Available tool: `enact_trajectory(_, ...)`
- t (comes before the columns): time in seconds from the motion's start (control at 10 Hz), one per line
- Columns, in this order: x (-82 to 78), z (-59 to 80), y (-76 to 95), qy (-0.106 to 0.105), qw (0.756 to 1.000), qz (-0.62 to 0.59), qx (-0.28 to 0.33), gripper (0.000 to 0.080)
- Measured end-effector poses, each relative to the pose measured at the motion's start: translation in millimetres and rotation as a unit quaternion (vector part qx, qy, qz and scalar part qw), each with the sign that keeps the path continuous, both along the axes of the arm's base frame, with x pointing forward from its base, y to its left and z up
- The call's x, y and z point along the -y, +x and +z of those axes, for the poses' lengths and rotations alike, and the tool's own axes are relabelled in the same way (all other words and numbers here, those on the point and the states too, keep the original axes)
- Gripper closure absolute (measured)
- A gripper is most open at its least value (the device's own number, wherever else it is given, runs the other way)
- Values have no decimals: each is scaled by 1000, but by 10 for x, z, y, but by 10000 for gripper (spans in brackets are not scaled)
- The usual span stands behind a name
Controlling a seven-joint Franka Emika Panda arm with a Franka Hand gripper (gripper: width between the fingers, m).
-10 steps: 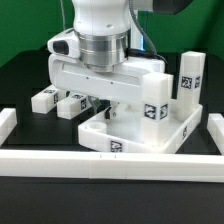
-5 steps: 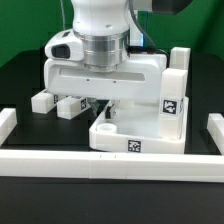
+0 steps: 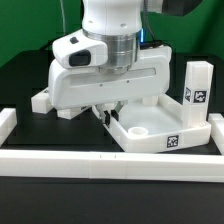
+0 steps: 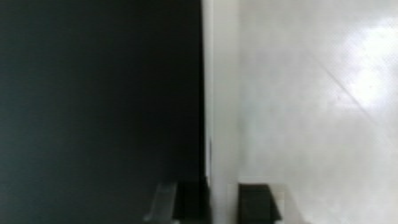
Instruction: Assemble desk
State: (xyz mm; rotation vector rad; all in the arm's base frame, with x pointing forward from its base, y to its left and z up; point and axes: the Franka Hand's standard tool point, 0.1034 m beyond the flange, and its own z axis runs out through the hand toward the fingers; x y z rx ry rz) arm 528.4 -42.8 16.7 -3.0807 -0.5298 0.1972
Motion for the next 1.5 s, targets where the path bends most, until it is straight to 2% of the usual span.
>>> enact_trajectory(0.3, 30, 0, 1, 3, 996, 85, -3, 737)
enact_trajectory(0.4, -4, 5, 36, 0, 994, 111, -3, 737)
enact_trajectory(0.6, -90, 62, 197, 1, 977, 215, 1, 737)
enact_trajectory(0.8, -114, 94, 426, 11, 950, 311, 9, 737)
enact_trajectory(1.3, -18, 77, 412, 8, 901, 433, -7, 736)
enact_trajectory(1.5, -290, 100, 666, 4, 884, 468, 1, 736)
